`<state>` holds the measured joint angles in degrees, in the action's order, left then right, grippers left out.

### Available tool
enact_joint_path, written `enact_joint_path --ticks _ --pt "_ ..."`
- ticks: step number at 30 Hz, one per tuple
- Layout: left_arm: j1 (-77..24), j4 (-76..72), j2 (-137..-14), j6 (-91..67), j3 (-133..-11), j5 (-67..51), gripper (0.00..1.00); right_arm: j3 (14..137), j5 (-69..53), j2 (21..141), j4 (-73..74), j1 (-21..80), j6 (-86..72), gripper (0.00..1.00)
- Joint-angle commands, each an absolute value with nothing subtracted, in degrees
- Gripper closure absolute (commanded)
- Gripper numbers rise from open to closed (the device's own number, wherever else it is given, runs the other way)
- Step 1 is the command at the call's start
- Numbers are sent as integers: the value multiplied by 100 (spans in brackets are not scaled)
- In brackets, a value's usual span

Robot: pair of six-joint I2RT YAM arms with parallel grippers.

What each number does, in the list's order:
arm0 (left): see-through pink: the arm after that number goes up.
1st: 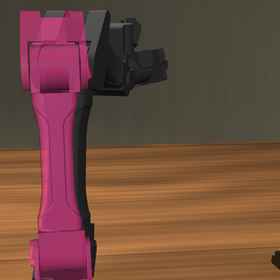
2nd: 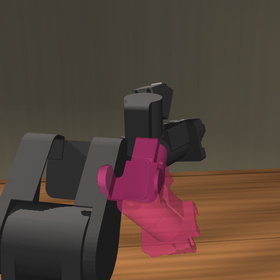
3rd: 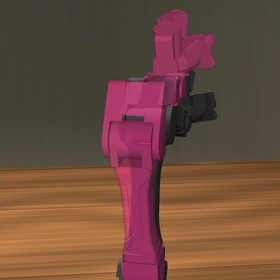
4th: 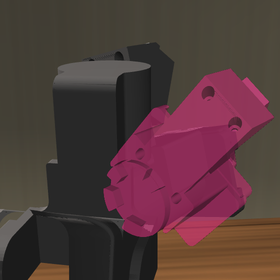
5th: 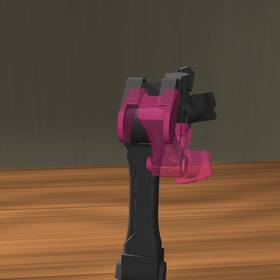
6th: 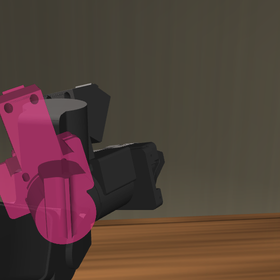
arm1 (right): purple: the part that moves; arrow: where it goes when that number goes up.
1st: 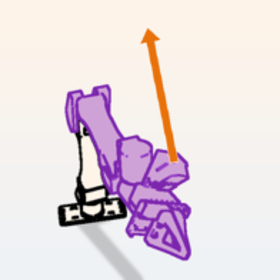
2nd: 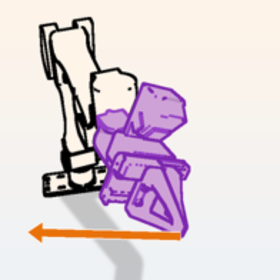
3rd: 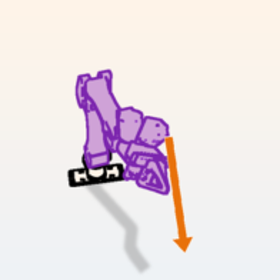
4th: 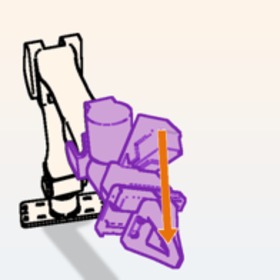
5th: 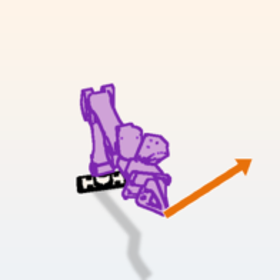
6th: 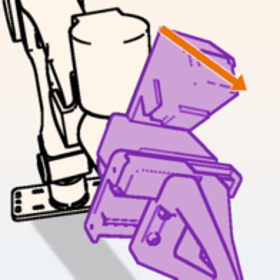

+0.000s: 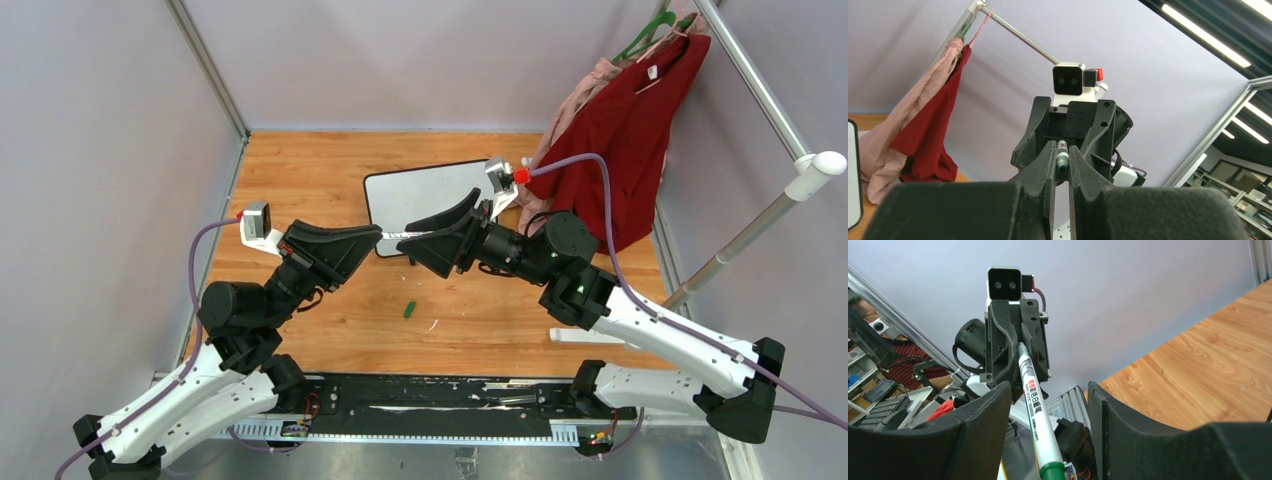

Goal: Write a sentence on the whiteboard
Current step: Adjust the whiteboard marker.

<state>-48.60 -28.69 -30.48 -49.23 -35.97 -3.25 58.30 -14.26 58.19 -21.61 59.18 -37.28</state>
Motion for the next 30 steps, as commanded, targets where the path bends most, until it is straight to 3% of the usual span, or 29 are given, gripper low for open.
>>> enact_joint_path --ticks 1,4,20,30 --pt "-4896 -3190 -3006 -5051 -3597 -167 100 6156 -1433 5835 -2677 5985 -3950 42" --pt "-4896 -3188 -2995 -5094 -3587 -152 100 6099 -1552 5844 -2859 5970 -4092 50" --pt "-4891 -3190 -3031 -5210 -3617 -189 100 6193 -2063 5950 -3060 5959 -4354 65" --pt "-4896 -3181 -3063 -5221 -3621 -287 100 6188 -1896 5873 -2917 5959 -4259 61"
